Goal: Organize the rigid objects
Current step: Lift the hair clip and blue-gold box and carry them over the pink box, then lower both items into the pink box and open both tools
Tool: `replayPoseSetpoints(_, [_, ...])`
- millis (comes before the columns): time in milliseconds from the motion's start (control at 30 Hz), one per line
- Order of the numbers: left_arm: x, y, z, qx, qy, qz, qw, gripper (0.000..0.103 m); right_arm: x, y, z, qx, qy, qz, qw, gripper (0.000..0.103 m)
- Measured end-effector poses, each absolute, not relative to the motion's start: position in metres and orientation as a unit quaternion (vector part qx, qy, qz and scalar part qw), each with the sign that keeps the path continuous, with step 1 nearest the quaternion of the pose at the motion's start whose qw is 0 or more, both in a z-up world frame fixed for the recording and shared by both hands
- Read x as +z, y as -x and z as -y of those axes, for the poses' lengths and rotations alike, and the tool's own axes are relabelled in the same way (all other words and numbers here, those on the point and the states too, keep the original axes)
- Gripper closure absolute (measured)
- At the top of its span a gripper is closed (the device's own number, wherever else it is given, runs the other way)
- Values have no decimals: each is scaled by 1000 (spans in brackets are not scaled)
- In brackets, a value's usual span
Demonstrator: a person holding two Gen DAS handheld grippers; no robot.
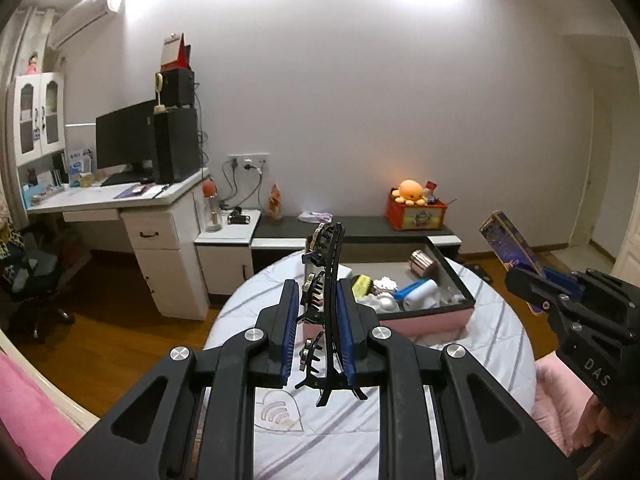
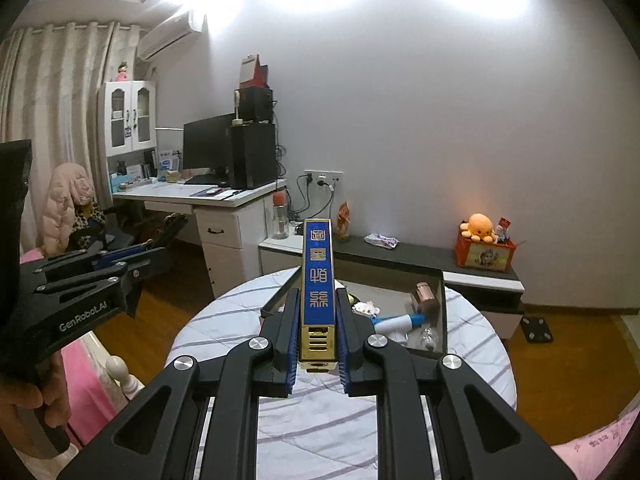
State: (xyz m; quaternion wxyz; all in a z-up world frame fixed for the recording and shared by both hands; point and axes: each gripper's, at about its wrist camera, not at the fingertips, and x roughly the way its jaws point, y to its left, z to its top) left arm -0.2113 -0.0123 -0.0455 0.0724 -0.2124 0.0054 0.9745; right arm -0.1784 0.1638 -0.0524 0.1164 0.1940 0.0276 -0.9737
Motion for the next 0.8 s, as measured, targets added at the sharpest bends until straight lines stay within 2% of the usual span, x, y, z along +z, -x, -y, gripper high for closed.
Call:
replayPoseSetpoints(400, [-40,245,9,975,211,-21,62,84,-48,207,-169,-973,-192,-31,123,87])
replayPoseSetpoints(800, [-46,322,-23,969,229,-42,82,84,-57,267,-192,-971,-208,-31,114,87])
